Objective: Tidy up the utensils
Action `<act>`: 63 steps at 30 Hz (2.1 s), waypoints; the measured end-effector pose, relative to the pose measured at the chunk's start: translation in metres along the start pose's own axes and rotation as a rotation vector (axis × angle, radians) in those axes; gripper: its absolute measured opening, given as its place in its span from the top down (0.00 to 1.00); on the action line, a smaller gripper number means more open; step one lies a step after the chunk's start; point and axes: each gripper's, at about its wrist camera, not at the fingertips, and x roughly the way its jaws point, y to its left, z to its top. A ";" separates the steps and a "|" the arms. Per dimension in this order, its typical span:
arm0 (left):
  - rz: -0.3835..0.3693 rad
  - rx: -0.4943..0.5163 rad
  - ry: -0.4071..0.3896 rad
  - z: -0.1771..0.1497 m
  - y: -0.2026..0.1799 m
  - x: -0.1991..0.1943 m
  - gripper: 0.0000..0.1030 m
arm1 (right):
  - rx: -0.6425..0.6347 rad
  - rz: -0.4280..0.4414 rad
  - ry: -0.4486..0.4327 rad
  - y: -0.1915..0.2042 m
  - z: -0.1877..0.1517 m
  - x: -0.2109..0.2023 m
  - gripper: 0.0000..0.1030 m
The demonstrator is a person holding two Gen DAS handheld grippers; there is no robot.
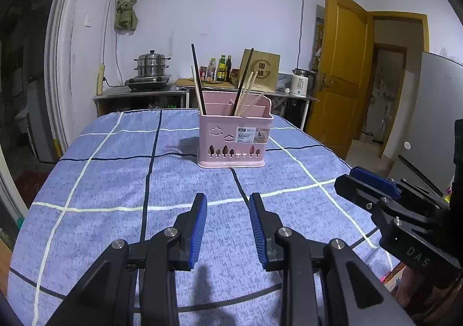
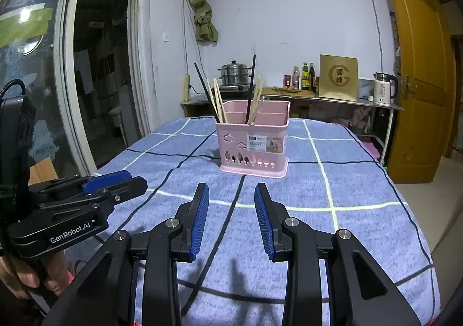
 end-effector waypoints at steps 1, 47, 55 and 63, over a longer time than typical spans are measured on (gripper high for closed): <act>0.000 -0.001 -0.001 -0.001 0.000 0.000 0.71 | -0.002 -0.004 0.000 0.000 -0.002 -0.001 0.67; 0.001 -0.012 0.011 -0.011 -0.002 0.003 0.71 | 0.008 -0.007 0.012 -0.006 -0.008 0.002 0.67; 0.007 -0.011 0.011 -0.011 -0.003 0.004 0.71 | 0.007 -0.008 0.012 -0.006 -0.010 0.003 0.67; 0.021 -0.012 0.019 -0.012 -0.003 0.005 0.71 | 0.007 -0.009 0.013 -0.006 -0.010 0.004 0.67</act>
